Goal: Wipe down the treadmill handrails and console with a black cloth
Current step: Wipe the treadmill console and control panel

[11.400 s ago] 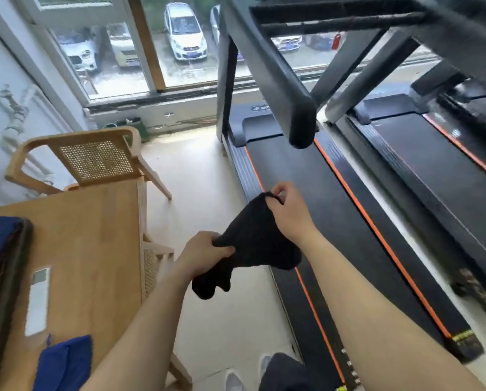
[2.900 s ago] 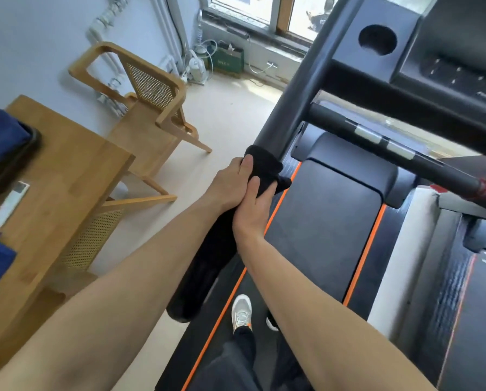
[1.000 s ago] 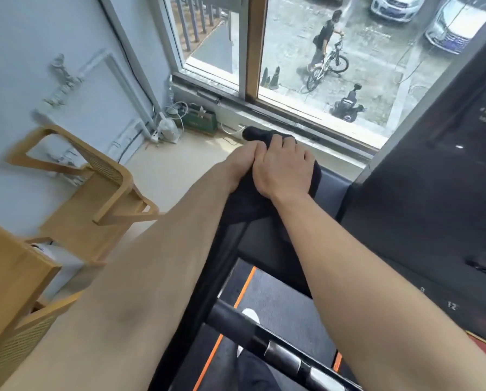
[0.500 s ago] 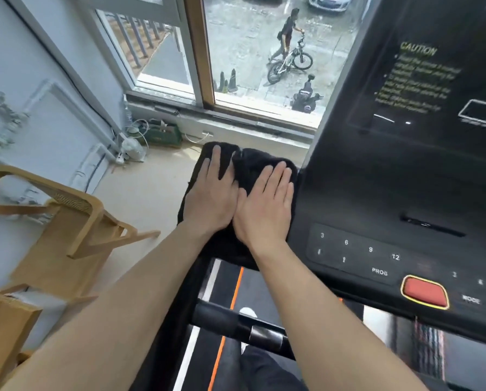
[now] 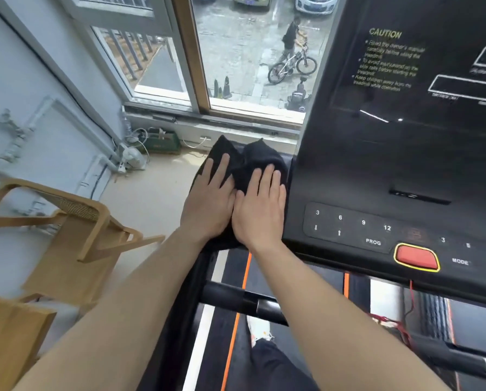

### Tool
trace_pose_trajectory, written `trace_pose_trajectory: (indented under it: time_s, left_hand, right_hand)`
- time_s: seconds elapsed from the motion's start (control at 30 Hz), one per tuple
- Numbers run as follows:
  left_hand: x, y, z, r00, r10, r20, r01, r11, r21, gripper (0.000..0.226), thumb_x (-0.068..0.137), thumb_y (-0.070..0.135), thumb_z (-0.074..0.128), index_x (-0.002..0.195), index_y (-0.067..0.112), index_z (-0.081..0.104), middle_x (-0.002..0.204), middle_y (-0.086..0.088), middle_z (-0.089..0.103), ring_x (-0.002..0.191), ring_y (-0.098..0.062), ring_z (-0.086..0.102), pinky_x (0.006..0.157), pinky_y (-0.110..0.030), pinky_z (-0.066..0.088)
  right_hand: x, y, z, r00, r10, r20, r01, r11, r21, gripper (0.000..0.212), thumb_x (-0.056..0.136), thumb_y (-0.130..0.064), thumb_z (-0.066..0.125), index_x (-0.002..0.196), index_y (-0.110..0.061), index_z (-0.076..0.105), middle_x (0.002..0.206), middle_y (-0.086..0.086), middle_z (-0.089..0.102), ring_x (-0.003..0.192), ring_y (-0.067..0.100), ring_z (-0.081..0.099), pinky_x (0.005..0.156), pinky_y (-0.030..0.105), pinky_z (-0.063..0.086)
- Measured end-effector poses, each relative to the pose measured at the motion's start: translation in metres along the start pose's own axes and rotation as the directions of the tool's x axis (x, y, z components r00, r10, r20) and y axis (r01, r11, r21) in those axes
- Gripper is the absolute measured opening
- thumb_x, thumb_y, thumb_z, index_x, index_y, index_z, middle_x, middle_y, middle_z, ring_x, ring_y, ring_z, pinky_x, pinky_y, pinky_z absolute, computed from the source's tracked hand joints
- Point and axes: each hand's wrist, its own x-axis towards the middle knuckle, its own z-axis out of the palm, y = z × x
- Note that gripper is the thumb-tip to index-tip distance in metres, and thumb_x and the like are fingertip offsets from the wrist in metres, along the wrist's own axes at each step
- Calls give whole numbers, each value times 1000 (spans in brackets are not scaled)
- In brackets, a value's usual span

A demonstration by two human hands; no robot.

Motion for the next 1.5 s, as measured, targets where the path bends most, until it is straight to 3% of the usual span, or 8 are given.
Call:
trace_pose_trajectory:
  time_s: [0.33, 0.6, 0.77, 0.83, 1.0, 1.23, 1.33, 1.5]
  left_hand:
    - [-60, 2, 8, 999, 40, -27, -40, 999, 19, 51, 98, 36, 28, 117, 8, 67, 165, -4, 24, 151, -38, 20, 109, -56, 39]
    - [-7, -11, -6, 996, 91, -12, -92, 984, -151, 59, 96, 35, 25, 152, 23, 41, 167, 7, 16, 155, -28, 3, 123, -47, 20]
    - [-10, -3, -8, 999, -5, -40, -7, 956, -294, 47, 98, 17, 44, 143, 23, 51, 165, 14, 22, 155, -23, 8, 120, -49, 24]
    - [-19, 2, -8, 997, -50, -58, 28, 942, -333, 45, 96, 18, 48, 140, 24, 54, 163, 15, 27, 154, -22, 12, 120, -47, 26]
    - [-54, 16, 0, 986, -52, -158, -5, 940, -340, 43, 89, 20, 57, 131, 16, 62, 150, 6, 52, 146, -23, 37, 120, -43, 28]
    - [-65, 24, -7, 939, 97, -329, -183, 953, -240, 32, 85, 16, 64, 116, 15, 59, 119, 0, 62, 105, -21, 63, 79, -30, 54]
    - [-64, 12, -6, 916, 238, -322, -291, 949, -125, 22, 90, 19, 58, 107, 11, 70, 120, -3, 67, 106, -28, 66, 91, -40, 53]
    - [-69, -4, -1, 923, 230, -310, -259, 964, -55, 33, 92, 21, 55, 120, 13, 72, 135, -3, 65, 127, -23, 60, 106, -40, 48]
  right_hand:
    - [-50, 7, 4, 985, -174, -11, 173, 983, -64, 59, 99, -37, 26, 142, -4, 48, 143, 12, 55, 138, 28, 43, 121, 43, 22]
    - [-22, -6, 3, 991, -130, -42, 131, 991, 30, 33, 100, -24, 39, 121, -8, 60, 120, 7, 69, 120, 19, 59, 116, 36, 26]
    - [-27, 7, -10, 975, -216, -56, 219, 974, 63, 4, 89, -11, 61, 86, -9, 64, 61, 8, 67, 65, 31, 65, 84, 33, 47]
    - [-29, 13, -21, 960, -279, -3, 278, 960, -42, 8, 85, -10, 65, 78, -10, 62, 55, 9, 64, 59, 34, 62, 64, 30, 37]
    - [-18, 43, -40, 833, -552, 27, 540, 803, -252, 22, 86, -27, 53, 67, -16, 58, 53, 3, 62, 54, 28, 63, 92, 41, 43]
    - [-2, 64, -48, 765, -625, 157, 623, 656, -425, 47, 100, -39, 41, 79, -7, 67, 67, 8, 65, 84, 28, 63, 121, 58, 14]
    - [2, 59, -44, 773, -604, 193, 624, 671, -400, 48, 100, -34, 32, 94, -2, 68, 80, 10, 68, 99, 29, 62, 122, 57, 6]
    - [7, 51, -39, 781, -551, 295, 620, 742, -255, 69, 96, -39, 8, 149, -13, 43, 147, 4, 54, 144, 18, 38, 123, 54, -5]
